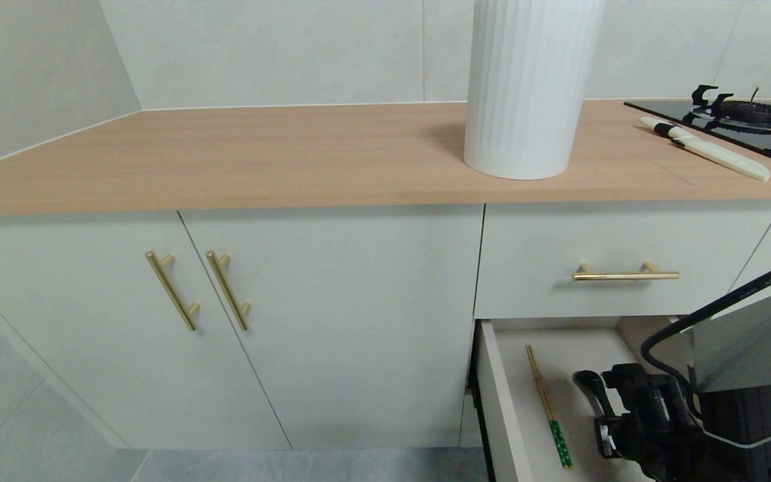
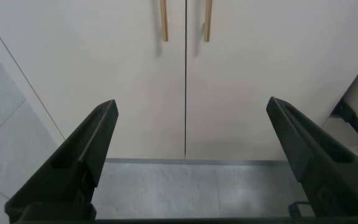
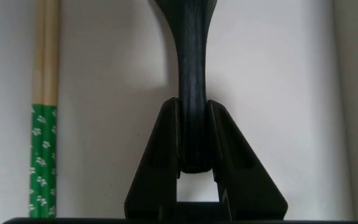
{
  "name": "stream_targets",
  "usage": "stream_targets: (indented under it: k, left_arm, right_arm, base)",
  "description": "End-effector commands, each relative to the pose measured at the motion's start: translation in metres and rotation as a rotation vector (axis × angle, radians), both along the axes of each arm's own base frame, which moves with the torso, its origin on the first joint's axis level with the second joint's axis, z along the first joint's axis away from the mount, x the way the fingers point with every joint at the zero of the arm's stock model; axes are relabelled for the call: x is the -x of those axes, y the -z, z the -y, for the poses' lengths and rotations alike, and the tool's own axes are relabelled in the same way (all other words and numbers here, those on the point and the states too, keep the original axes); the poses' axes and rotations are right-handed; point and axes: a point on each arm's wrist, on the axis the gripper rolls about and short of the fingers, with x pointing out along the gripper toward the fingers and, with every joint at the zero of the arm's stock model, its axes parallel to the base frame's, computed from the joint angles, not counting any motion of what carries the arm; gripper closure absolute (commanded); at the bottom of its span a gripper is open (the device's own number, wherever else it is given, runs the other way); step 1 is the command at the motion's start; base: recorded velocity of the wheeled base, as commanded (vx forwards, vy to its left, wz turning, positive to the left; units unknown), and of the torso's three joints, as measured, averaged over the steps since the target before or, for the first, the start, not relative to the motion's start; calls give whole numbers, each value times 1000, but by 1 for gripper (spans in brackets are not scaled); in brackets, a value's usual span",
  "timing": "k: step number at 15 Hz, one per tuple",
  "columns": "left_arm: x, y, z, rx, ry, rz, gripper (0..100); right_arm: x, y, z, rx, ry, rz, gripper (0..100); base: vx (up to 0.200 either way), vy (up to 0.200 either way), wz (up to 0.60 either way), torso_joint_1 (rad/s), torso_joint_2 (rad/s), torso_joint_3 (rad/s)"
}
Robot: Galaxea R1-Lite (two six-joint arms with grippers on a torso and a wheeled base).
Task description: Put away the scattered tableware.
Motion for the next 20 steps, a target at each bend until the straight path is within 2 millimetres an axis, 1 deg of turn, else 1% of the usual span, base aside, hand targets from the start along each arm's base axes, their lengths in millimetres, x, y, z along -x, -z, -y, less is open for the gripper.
stream_targets:
  k: [1, 4, 5, 11, 13, 15, 17, 18, 19, 20]
  left_arm:
    - [0, 0, 0, 1, -1, 0, 0]
    - [0, 0, 0, 1, -1, 0, 0]
    - [0, 0, 0, 1, -1, 0, 0]
    - [0, 0, 0, 1, -1, 0, 0]
    - [0, 0, 0, 1, -1, 0, 0]
    - [0, 0, 0, 1, -3, 0, 0]
    - [0, 0, 0, 1, -1, 0, 0]
    - [0, 0, 0, 1, -1, 0, 0]
    - [0, 0, 0, 1, -1, 0, 0]
    - [0, 0, 0, 1, -3, 0, 0]
  right_arm:
    - [0, 2, 0, 2, 0, -6, 100]
    - [0, 2, 1, 2, 2, -6, 100]
    - [0, 2, 1, 2, 2, -6, 0]
    - [0, 2, 1, 0, 2, -6, 0]
    - [0, -2, 1, -1, 2, 4, 0]
    - [1, -17, 1, -8, 7, 47, 0]
    - [4, -43, 3, -23, 8, 115, 0]
    - [5, -48, 3, -23, 7, 126, 0]
    - [11, -69, 8, -14, -2, 172, 0]
    - [13, -76, 9, -13, -4, 186, 0]
  base:
    - [0, 0, 0, 0, 0, 0]
    - [0, 0, 0, 0, 0, 0]
    - [0, 0, 0, 0, 0, 0]
    - [0, 0, 0, 0, 0, 0]
    - [0, 0, 0, 0, 0, 0]
    - [0, 0, 0, 0, 0, 0]
    - [0, 0, 0, 0, 0, 0]
    - [0, 0, 0, 0, 0, 0]
    - [0, 0, 0, 0, 0, 0]
    - [0, 0, 0, 0, 0, 0]
